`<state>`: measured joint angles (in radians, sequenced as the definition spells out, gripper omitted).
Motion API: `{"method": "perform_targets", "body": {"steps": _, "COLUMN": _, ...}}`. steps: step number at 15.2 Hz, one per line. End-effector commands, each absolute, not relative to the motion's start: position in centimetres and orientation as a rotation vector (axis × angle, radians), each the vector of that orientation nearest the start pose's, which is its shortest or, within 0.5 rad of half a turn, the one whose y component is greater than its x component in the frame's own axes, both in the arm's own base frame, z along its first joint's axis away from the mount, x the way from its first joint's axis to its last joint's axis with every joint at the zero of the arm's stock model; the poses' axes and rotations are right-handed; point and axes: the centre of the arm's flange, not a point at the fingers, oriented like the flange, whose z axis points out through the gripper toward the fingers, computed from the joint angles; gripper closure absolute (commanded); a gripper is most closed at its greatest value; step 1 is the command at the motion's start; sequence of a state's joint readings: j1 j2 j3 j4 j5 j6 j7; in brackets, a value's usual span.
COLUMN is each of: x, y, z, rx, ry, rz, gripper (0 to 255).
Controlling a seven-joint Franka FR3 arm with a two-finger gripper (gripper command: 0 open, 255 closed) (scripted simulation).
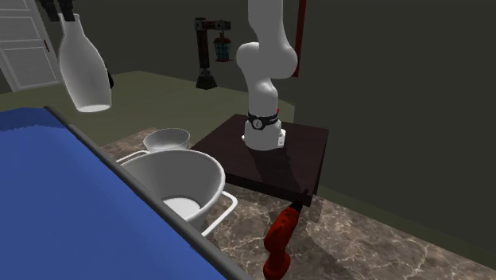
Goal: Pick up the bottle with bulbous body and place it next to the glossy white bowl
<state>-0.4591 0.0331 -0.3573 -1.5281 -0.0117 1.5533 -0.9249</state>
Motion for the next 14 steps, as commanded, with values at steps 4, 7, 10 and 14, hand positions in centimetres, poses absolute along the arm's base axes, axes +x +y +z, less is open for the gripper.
{"method": "perform_targets", "body": {"steps": 4, "x": 35.9, "y": -46.6, "z": 64.4, "rx": -3.148, "ry": -0.174, "rz": 0.034, "gripper": 255}}
{"method": "perform_targets", "body": {"steps": 7, "x": 34.4, "y": -50.1, "z": 65.2, "rx": -3.148, "ry": -0.175, "rz": 0.034, "gripper": 255}}
{"method": "perform_targets", "body": {"steps": 10, "x": 32.8, "y": -53.6, "z": 66.1, "rx": -3.148, "ry": -0.175, "rz": 0.034, "gripper": 255}}
{"method": "perform_targets", "body": {"steps": 14, "x": 32.0, "y": -55.5, "z": 65.5, "rx": -3.148, "ry": -0.174, "rz": 0.034, "gripper": 255}}
